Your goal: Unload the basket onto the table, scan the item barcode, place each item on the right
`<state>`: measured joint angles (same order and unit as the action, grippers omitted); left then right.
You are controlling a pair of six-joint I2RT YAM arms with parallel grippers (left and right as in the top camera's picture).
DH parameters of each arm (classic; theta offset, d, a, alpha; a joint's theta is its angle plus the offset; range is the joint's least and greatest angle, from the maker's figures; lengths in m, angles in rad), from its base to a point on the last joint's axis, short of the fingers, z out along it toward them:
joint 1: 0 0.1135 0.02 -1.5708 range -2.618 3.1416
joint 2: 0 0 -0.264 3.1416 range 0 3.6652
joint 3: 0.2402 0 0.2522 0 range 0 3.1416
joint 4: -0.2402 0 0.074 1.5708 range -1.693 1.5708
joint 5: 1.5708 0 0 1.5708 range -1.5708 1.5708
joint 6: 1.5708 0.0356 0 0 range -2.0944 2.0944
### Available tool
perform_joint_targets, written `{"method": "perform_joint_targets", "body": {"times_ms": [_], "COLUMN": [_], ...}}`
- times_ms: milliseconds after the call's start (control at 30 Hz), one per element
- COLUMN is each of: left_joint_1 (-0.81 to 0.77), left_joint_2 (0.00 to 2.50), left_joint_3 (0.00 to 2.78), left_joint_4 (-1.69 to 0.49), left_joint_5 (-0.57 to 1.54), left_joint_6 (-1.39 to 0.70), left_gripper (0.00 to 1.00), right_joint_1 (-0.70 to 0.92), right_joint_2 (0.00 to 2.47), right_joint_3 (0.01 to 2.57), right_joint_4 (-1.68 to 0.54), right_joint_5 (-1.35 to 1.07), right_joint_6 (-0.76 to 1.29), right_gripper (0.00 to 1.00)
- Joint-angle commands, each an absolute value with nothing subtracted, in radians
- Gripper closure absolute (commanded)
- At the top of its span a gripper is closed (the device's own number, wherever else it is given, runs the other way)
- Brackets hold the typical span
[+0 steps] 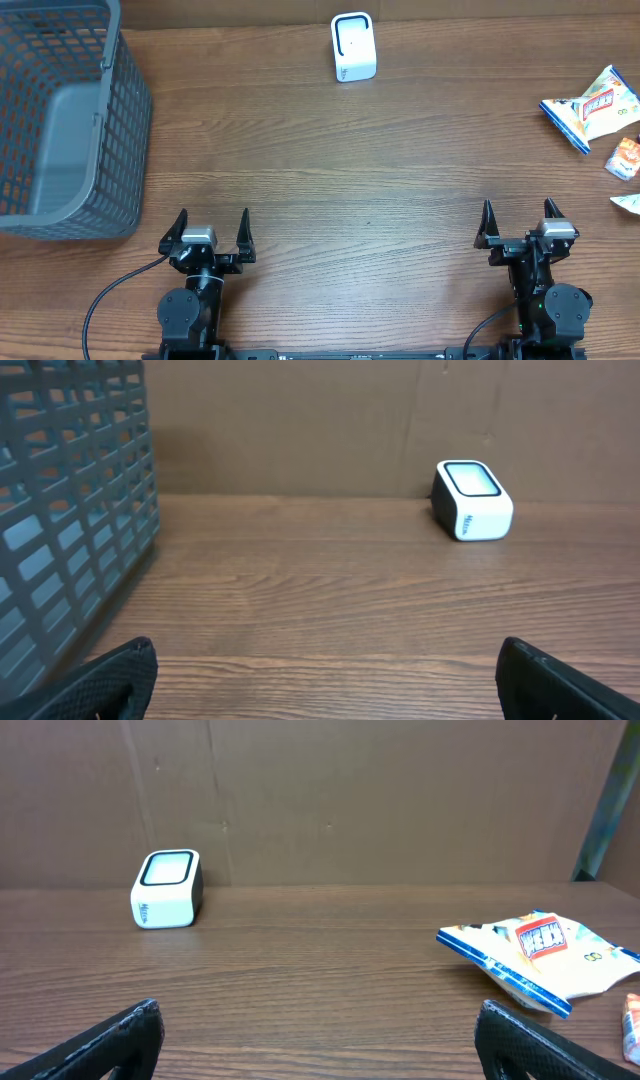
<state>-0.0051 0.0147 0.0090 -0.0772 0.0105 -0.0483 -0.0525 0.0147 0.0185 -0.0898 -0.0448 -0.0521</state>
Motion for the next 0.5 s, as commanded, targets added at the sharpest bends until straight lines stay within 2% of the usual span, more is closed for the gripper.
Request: {"method": "perform_joint_targets", "body": {"times_ms": [0,467], "left_joint_1": [0.01,0.033], "left_joint_2": [0.003,0.003], "left_joint_3": [0.004,0.004], "left_joint_4": [-0.079,-0.075], "left_joint_5": [-0.042,-0.096], "left_joint_6": [-0.061,-0.087], "left_gripper": [0.0,0.0], "right_joint_1": [-0.059,-0.059], "right_joint_2": [0.003,0.003], "right_joint_3": [0.008,0.008], "right_joint_4": [-0.083,-0.083], "right_joint_5": [-0.039,-0.039], "right_joint_6": [-0.054,-0.054], "right_gripper": [0.0,0.0]}}
